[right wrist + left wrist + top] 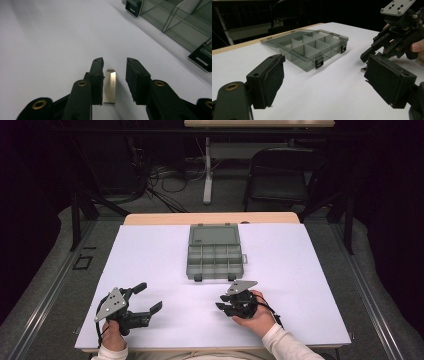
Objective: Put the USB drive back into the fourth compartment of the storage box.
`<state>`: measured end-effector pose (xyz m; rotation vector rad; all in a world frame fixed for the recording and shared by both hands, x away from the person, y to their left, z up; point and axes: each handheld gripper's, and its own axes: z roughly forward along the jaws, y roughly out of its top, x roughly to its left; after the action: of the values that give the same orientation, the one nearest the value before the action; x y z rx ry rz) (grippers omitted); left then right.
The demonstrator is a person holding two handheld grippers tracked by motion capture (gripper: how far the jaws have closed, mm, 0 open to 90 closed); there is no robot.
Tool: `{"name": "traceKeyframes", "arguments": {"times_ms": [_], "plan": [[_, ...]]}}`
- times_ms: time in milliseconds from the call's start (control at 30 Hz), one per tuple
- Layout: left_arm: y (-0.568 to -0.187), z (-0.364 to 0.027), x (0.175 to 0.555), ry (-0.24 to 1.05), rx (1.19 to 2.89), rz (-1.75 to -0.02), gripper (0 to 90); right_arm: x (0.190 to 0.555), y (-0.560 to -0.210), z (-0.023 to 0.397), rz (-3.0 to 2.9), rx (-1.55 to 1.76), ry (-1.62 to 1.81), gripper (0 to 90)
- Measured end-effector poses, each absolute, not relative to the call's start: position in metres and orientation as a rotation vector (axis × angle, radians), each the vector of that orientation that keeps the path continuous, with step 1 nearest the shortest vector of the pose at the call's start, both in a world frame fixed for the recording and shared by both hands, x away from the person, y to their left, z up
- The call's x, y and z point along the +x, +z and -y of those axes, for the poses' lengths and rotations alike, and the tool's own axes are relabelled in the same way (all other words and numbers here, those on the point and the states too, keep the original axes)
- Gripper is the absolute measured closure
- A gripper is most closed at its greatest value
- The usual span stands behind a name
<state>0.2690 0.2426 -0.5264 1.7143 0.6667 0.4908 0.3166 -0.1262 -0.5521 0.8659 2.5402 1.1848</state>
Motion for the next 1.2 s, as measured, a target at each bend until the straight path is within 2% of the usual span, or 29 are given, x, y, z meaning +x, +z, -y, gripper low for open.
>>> {"name": "traceKeyframes", "arguments": {"times_ms": [567, 1200], "plan": [[-0.5266, -0.2427, 0.2693, 0.490, 1.715, -0.669, 15.5, 0.3152, -0.5565, 0.1244, -2.581, 0.854, 1.139, 75.0], [-0.5267, -0.2427, 0.2695, 0.488, 1.716, -0.668, 15.5, 0.3154, -0.5592, 0.1230, -2.606, 0.843, 1.105, 78.1]]}}
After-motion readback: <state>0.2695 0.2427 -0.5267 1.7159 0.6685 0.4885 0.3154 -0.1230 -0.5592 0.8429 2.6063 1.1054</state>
